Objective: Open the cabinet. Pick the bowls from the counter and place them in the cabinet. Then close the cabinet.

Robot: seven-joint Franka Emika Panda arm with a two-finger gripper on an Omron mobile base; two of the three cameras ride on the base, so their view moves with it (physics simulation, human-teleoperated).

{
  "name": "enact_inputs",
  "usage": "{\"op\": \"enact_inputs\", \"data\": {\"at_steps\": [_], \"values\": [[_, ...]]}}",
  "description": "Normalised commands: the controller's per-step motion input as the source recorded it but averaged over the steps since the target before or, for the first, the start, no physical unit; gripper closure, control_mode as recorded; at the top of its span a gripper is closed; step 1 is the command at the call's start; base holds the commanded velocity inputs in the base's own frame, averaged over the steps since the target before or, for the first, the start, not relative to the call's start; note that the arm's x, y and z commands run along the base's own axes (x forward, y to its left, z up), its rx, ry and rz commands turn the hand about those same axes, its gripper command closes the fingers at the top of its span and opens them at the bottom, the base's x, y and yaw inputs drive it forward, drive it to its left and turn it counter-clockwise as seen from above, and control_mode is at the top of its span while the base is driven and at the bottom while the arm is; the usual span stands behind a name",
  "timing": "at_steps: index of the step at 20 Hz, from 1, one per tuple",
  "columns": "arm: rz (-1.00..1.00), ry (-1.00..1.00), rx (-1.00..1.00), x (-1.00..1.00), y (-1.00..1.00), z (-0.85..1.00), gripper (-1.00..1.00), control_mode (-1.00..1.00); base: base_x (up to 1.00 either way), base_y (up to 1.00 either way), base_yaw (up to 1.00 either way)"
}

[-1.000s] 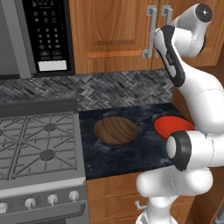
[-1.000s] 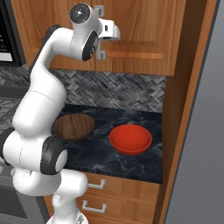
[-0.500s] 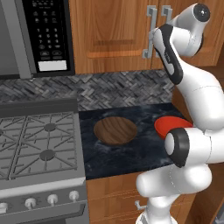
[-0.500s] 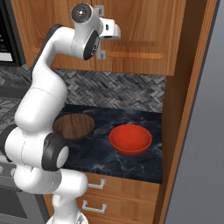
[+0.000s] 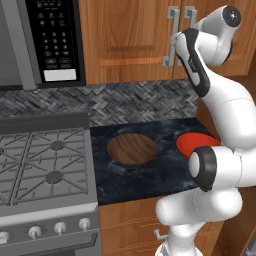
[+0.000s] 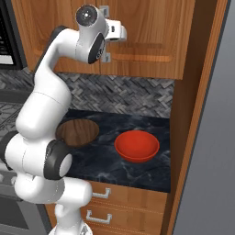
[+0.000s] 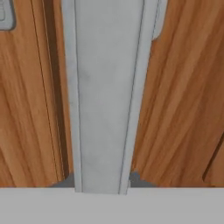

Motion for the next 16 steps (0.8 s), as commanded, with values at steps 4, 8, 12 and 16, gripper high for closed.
{"op": "enact_inputs", "data": {"at_steps": [4, 8, 12, 16], "values": [[0.00, -0.03, 0.01, -0.17, -0.96, 0.07, 1.00, -1.00, 0.00, 0.00, 0.00], [0.00, -0.13, 0.00, -0.45, -1.00, 0.21, 1.00, -1.00, 0.00, 0.00, 0.00], [-0.02, -0.18, 0.00, -0.60, -1.00, 0.19, 1.00, -1.00, 0.00, 0.00, 0.00], [-0.08, -0.28, 0.00, -0.90, -1.00, 0.13, 1.00, -1.00, 0.00, 0.00, 0.00]]}}
